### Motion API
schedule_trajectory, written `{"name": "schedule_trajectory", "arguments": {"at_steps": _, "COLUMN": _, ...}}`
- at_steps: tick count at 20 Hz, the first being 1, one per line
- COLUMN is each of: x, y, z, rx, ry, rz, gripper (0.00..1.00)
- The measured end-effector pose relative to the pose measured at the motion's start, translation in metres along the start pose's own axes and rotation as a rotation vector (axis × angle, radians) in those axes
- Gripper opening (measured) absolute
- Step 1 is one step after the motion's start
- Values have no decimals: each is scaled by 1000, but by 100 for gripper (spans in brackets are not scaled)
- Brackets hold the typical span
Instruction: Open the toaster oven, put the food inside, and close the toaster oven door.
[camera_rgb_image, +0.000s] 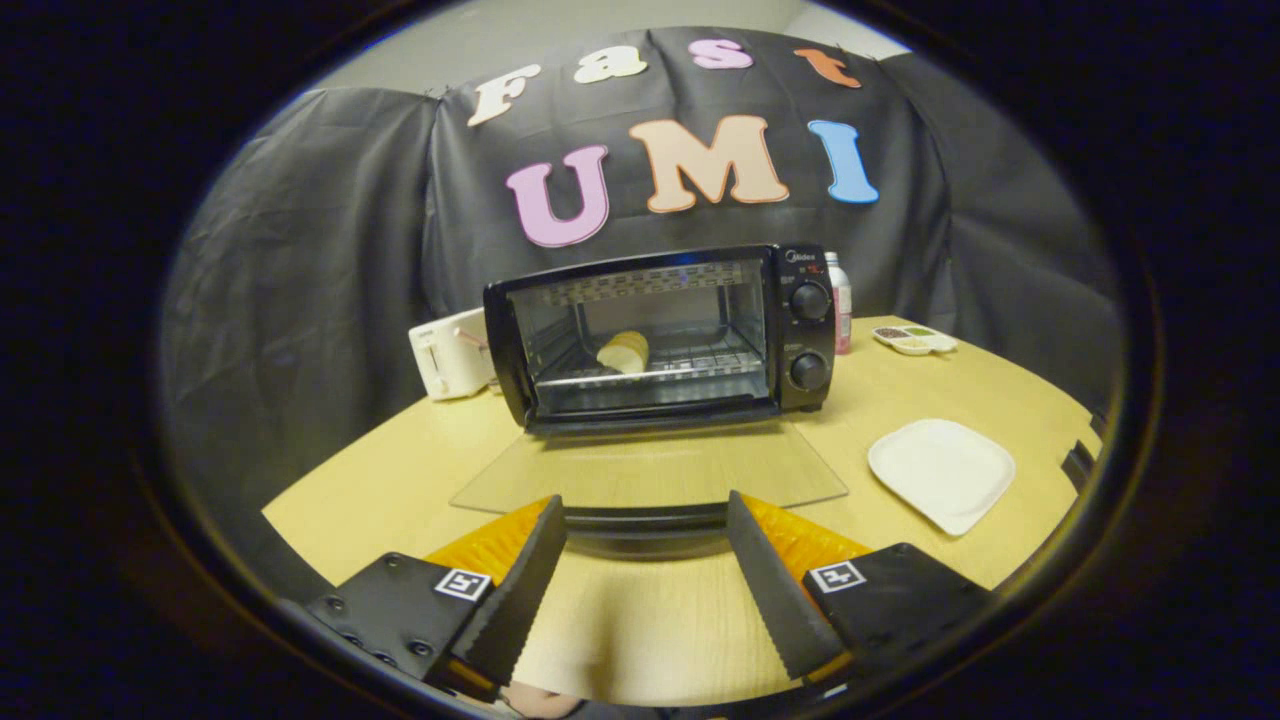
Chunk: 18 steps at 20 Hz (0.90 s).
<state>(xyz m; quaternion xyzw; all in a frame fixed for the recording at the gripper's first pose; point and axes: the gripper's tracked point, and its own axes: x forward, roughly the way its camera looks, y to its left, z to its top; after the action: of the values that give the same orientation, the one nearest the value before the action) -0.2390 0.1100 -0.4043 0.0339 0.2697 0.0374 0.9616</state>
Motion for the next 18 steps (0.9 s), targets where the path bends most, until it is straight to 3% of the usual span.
{"name": "schedule_trajectory", "arguments": {"at_steps": 4, "x": 6, "y": -3, "z": -19, "rx": -50, "ry": 27, "rz": -27, "gripper": 99}}
{"name": "schedule_trajectory", "arguments": {"at_steps": 11, "x": 16, "y": -9, "z": -25, "rx": -49, "ry": 17, "rz": -71, "gripper": 98}}
{"name": "schedule_trajectory", "arguments": {"at_steps": 18, "x": 11, "y": -1, "z": 14, "rx": -91, "ry": -98, "rz": -68, "gripper": 98}}
